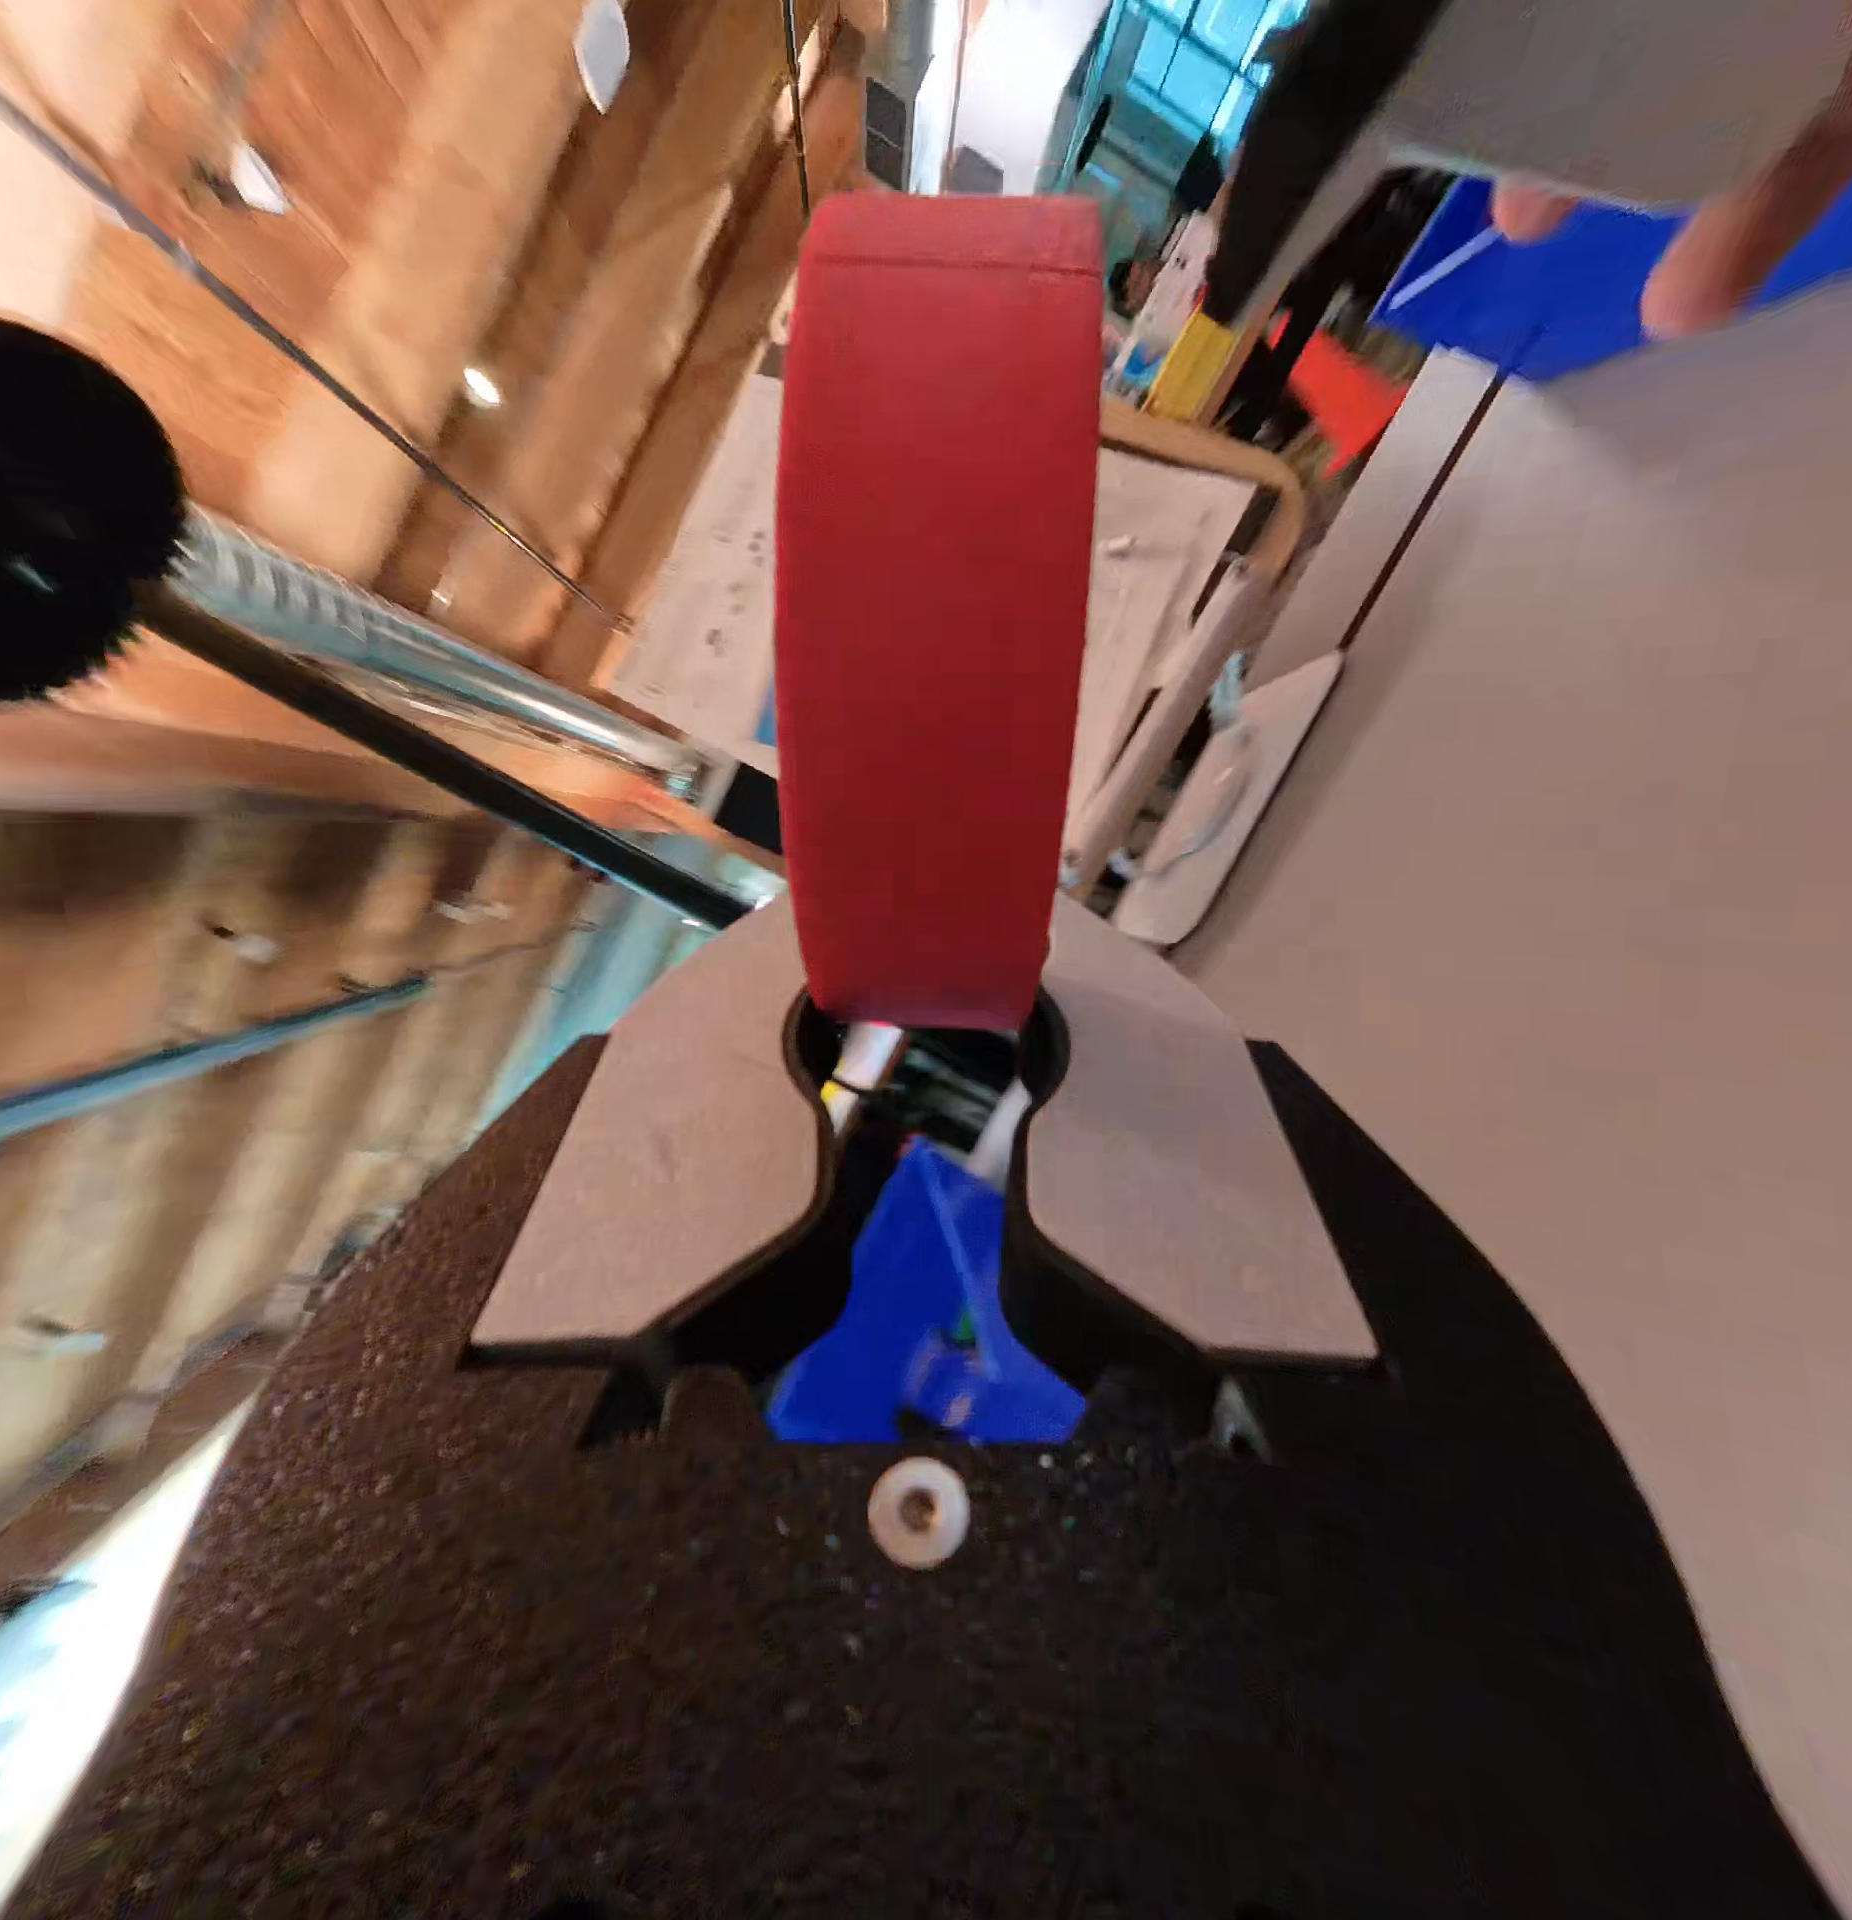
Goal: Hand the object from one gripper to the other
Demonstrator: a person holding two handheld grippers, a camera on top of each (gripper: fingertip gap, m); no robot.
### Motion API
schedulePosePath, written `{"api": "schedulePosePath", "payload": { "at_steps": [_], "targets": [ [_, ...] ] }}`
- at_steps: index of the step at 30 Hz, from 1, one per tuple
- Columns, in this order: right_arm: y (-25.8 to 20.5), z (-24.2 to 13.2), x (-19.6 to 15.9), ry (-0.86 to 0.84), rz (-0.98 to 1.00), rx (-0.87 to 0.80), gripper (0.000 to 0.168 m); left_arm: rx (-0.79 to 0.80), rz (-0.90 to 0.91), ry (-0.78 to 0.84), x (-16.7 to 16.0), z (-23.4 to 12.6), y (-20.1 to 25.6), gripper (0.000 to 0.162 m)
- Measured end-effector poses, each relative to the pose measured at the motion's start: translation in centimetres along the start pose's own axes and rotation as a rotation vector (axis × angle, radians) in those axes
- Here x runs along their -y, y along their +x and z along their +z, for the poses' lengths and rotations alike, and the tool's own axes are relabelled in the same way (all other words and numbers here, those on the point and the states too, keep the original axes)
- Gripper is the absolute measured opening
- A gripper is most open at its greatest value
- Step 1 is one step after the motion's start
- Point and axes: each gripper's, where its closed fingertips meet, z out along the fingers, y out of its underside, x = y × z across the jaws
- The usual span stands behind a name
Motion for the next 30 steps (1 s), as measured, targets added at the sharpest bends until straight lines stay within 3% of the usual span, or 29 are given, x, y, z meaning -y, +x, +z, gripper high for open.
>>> {"api": "schedulePosePath", "payload": {
  "at_steps": [8,13,19,22,25,28,30],
  "targets": [
    [0.3,1.2,-3.7,-0.203,-0.372,-0.072,0.107,0.067,0.408,0.084,2.6,-0.1,2.6,0.03],
    [1.8,1.5,-5.1,-0.274,-0.646,-0.189,0.107,0.074,0.43,0.103,3.5,-0.3,3.3,0.03],
    [1.5,1.8,-4.5,-0.245,-0.788,-0.216,0.106,0.127,0.439,0.135,3.7,-0.5,2.6,0.032],
    [1.7,1.6,-3.4,-0.228,-0.925,-0.295,0.106,0.116,0.271,0.147,3.5,-0.4,1.9,0.055],
    [2.0,0.7,-1.2,-0.183,-1.136,-0.412,0.106,-0.015,-0.016,0.121,1.9,0.0,1.8,0.066],
    [2.2,-0.2,0.2,-0.179,-1.361,-0.501,0.106,-0.377,-0.429,0.098,1.1,-0.2,4.2,0.075],
    [1.9,-0.4,0.4,-0.17,-1.447,-0.492,0.106,-0.711,-0.731,0.126,2.4,-1.9,6.3,0.091]
  ]
}}
